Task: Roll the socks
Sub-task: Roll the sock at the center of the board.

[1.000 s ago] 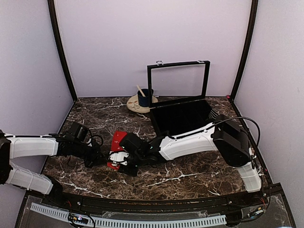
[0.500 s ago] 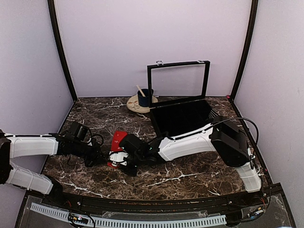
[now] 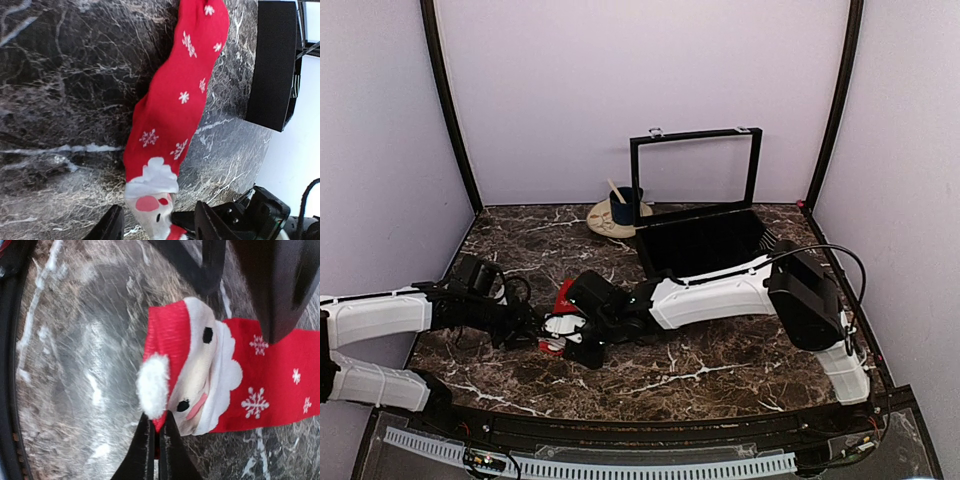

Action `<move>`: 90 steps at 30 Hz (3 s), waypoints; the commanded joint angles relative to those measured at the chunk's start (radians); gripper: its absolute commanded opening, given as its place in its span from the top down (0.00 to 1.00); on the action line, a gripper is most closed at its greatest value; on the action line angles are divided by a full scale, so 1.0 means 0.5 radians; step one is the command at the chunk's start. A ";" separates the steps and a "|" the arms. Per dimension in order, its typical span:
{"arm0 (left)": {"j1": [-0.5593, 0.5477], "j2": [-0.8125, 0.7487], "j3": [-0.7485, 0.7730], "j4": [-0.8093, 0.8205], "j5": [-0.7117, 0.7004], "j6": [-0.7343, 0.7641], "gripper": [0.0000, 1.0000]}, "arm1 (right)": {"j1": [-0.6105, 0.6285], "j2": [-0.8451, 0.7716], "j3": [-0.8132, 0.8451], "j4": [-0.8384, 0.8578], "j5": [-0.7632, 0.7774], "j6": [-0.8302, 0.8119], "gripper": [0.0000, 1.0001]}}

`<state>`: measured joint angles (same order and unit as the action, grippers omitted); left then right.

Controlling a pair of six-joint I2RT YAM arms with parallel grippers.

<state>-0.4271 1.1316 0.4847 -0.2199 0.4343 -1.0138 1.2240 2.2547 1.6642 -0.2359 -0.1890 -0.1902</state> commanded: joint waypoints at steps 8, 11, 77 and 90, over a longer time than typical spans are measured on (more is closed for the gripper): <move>-0.012 -0.513 -0.182 -0.132 -0.327 0.193 0.49 | -0.171 0.241 0.495 -0.627 -0.673 0.294 1.00; -0.027 -0.639 -0.225 -0.110 -0.364 0.218 0.49 | -0.186 0.341 0.628 -0.802 -0.759 0.287 1.00; -1.109 -0.387 -0.135 0.105 -0.944 1.047 0.46 | -0.365 0.474 0.672 -0.909 -1.386 0.826 1.00; -1.109 -0.167 -0.101 0.213 -0.855 1.143 0.46 | -0.368 0.470 0.692 -0.893 -1.425 0.835 1.00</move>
<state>-0.9794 1.0382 0.4065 -0.1352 0.0032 -0.4706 1.0470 2.5252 2.0117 -0.6918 -0.8803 0.2367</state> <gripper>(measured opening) 0.545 0.017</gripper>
